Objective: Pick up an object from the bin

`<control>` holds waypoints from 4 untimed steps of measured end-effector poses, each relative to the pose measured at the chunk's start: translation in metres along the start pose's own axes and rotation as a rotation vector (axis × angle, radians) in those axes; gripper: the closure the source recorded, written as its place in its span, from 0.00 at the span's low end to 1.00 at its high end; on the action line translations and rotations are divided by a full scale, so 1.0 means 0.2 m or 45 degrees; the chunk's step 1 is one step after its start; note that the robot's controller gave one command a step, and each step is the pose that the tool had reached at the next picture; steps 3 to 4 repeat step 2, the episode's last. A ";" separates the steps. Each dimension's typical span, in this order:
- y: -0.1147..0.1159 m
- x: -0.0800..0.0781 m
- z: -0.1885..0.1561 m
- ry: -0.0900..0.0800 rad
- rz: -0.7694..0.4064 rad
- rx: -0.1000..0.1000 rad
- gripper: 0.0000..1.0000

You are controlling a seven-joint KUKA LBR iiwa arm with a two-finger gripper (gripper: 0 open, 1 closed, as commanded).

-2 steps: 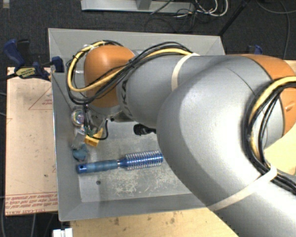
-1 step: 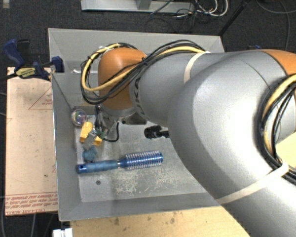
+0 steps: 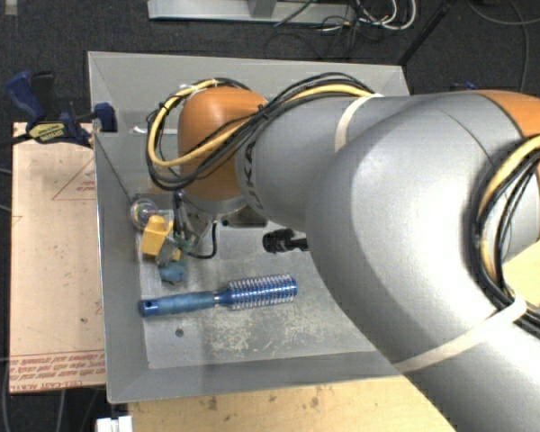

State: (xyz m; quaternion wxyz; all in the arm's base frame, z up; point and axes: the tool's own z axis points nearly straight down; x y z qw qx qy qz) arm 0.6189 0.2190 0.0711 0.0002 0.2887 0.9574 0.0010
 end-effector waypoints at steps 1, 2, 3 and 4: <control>0.01 -0.01 -0.30 -0.005 -0.001 -0.006 1.00; 0.01 -0.01 -0.47 -0.003 -0.004 -0.004 1.00; 0.01 -0.01 -0.47 -0.003 -0.004 -0.004 1.00; 0.01 -0.01 -0.47 -0.003 -0.004 -0.004 1.00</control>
Offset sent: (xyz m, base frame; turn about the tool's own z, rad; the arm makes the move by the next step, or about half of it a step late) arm 0.0000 0.0001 0.0568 0.0000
